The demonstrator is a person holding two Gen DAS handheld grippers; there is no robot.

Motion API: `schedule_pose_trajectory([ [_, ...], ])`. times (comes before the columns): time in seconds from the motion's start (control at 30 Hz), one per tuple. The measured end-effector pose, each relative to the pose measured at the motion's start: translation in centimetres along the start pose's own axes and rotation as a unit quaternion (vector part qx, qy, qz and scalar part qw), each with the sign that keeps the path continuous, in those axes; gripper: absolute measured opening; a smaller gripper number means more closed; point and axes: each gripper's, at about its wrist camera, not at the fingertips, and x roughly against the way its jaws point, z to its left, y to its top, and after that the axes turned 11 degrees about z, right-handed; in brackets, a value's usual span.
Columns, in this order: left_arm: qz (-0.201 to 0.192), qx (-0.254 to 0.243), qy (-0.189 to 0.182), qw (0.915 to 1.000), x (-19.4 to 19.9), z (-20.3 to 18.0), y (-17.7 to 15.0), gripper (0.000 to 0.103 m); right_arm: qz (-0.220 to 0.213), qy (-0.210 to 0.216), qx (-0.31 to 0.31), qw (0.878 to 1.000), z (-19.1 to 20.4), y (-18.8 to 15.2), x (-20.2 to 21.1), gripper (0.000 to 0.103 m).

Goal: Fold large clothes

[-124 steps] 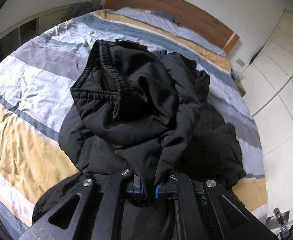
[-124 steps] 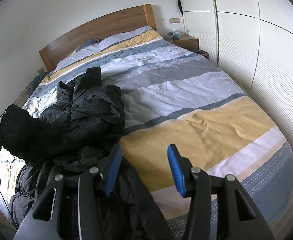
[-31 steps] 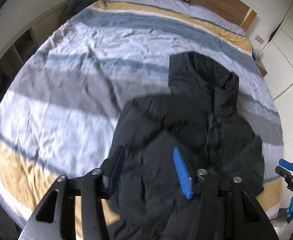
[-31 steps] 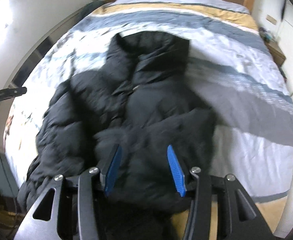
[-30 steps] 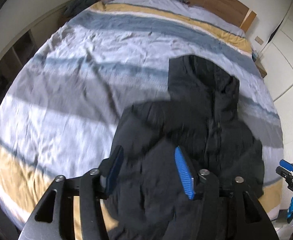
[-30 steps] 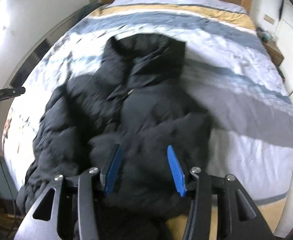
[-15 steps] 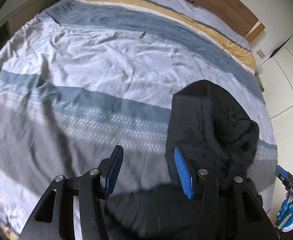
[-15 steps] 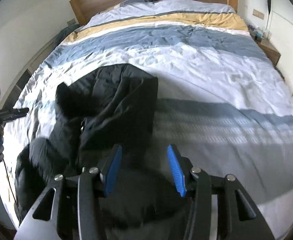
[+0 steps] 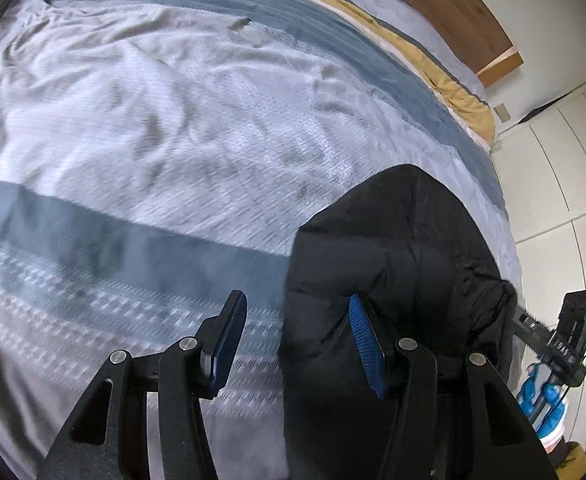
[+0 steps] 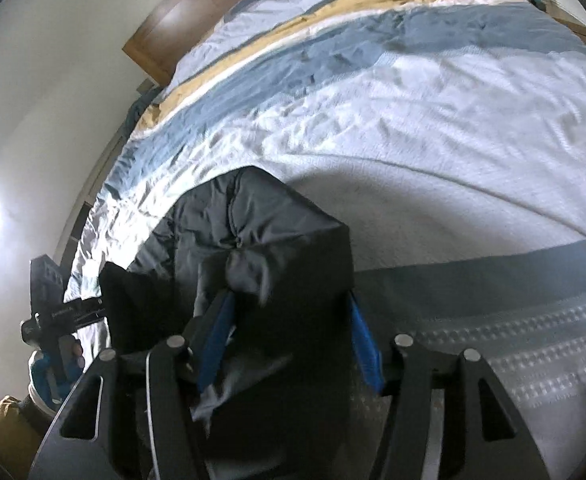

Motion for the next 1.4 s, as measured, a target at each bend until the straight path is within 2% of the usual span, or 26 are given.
schedule_pose_trajectory([
  [0.13, 0.007, 0.004, -0.028, 0.9996, -1.3, -0.6, 1.0, 0.052, 0.008, 0.003, 0.001, 1.000, 0.3, 1.0, -1.6, 0.055],
  [0.37, 0.017, 0.023, -0.046, 0.9985, -3.0, -1.1, 2.1, 0.052, 0.025, -0.009, -0.005, 1.000, 0.0, 2.0, -3.3, 0.055],
  [0.63, 0.029, 0.044, -0.015, 0.9985, -4.5, -1.1, 2.3, 0.049, 0.037, -0.012, -0.026, 0.999, -1.4, 2.8, -4.6, 0.055],
  [0.8, 0.030, 0.075, -0.004, 0.9967, -4.9, -0.9, 2.9, 0.051, 0.047, -0.011, -0.038, 0.998, -1.9, 3.2, -5.5, 0.055],
  [0.9, 0.031, 0.067, 0.015, 0.9971, -5.3, -1.7, 3.2, 0.049, 0.056, -0.024, -0.045, 0.997, -1.8, 3.4, -5.9, 0.054],
  [0.97, 0.032, 0.051, 0.022, 0.9979, -5.3, -2.6, 3.1, 0.025, 0.056, -0.043, -0.022, 0.997, -0.8, 3.3, -5.8, 0.042],
  [1.0, 0.033, 0.042, 0.026, 0.9982, -5.3, -2.9, 2.9, 0.016, 0.057, -0.048, -0.011, 0.997, -0.4, 3.2, -5.7, 0.031],
  [1.03, 0.029, 0.028, 0.036, 0.9986, -5.1, -3.5, 2.7, 0.013, 0.058, -0.053, -0.005, 0.997, -0.1, 3.2, -5.6, 0.023],
  [1.13, 0.017, 0.002, 0.057, 0.9982, -4.2, -4.6, 1.9, 0.011, 0.055, -0.062, 0.016, 0.996, 1.0, 2.9, -4.4, 0.015],
  [1.27, -0.001, 0.006, 0.061, 0.9981, -2.4, -5.0, 0.8, 0.010, 0.048, -0.070, 0.041, 0.996, 2.4, 1.7, -2.0, 0.013],
  [1.4, -0.019, 0.015, 0.047, 0.9986, 0.2, -5.0, -0.6, 0.010, 0.036, -0.064, 0.053, 0.996, 3.8, 0.1, 0.9, 0.012],
])
